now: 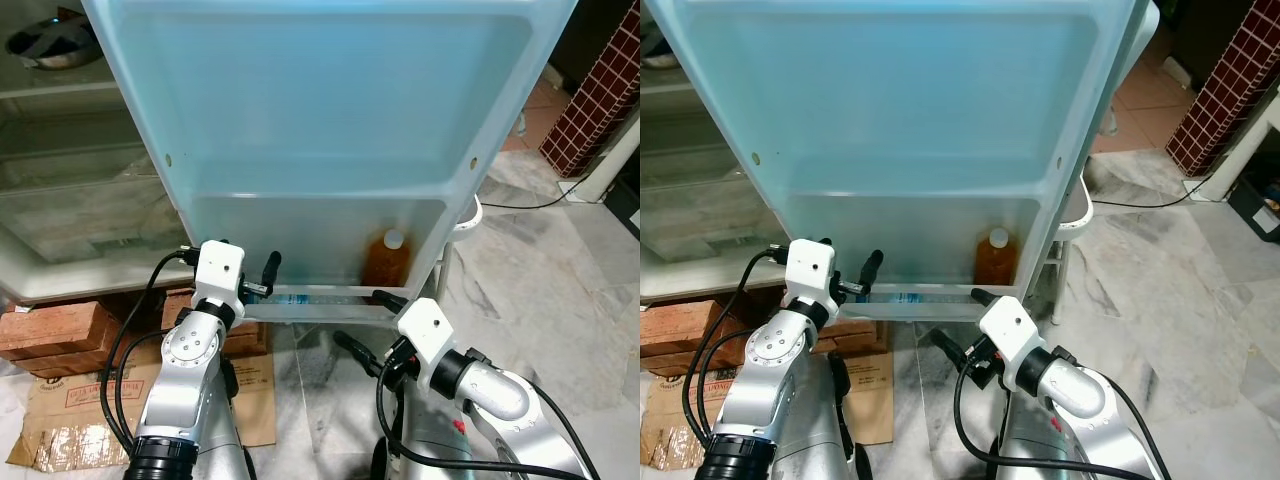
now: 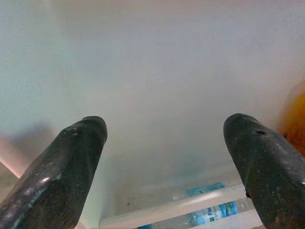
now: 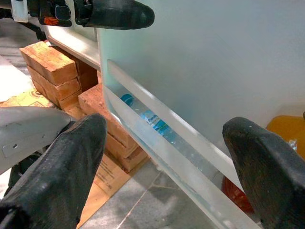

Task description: Restocking fridge

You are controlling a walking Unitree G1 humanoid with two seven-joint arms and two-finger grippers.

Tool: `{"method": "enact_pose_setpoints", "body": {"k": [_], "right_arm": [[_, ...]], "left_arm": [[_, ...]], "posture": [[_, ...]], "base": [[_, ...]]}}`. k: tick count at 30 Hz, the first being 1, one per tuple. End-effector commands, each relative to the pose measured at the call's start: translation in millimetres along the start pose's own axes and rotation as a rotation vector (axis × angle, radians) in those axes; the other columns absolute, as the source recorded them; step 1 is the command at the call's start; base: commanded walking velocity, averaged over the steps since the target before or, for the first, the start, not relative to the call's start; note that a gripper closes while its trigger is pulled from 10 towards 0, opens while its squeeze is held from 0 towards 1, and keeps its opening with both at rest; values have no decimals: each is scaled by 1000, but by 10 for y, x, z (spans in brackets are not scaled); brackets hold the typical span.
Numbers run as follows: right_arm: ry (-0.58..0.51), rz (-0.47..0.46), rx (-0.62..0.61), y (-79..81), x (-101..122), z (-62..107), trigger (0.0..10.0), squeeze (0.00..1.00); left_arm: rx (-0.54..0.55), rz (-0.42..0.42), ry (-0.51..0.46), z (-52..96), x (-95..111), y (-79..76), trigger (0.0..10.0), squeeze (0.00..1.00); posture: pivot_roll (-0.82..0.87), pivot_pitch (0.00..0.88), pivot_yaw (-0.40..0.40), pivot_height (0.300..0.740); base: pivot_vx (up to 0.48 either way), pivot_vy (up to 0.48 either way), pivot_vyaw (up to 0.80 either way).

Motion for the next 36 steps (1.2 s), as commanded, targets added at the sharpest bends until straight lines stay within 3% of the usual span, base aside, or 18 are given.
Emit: {"method": "enact_pose_setpoints", "body": {"k": [1, 23, 24, 26, 36], "right_arm": [[-1, -5, -1, -11, -7, 8, 10000, 0], [-1, -5, -1, -11, -7, 8, 10000, 0], [-30, -95, -179, -330, 9, -63, 10000, 0], [-55, -240, -411, -716, -2, -92, 10000, 0], [-34, -249, -493, -849, -70, -42, 10000, 0]], "left_arm": [[-8, -14, -17, 4, 53, -7, 10000, 0], [-8, -14, -17, 4, 53, -7, 10000, 0], [14, -50, -11, 118, 13, 27, 10000, 0], [38, -69, 5, 147, -36, 85, 10000, 0], [30, -75, 12, 148, -46, 62, 10000, 0]], "posture": [[-37, 23, -7, 493], [-37, 23, -7, 493], [-29, 0, 0, 493], [-30, 0, 1, 493], [-34, 0, 3, 493]], "base": [[0, 0, 0], [0, 0, 0], [-431, 0, 0], [-428, 0, 0], [-423, 0, 0]]}}
Point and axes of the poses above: a point about 5 cm out from each wrist's last joint towards the gripper, its own z axis pointing back from the gripper into the wrist, its own x axis along the axis of the wrist's last joint, y = z × x, the point moved 6 cm from there along -z, pointing out of the wrist towards the gripper, and after that the axes turned 14 degrees about z, right-handed, at the moved point
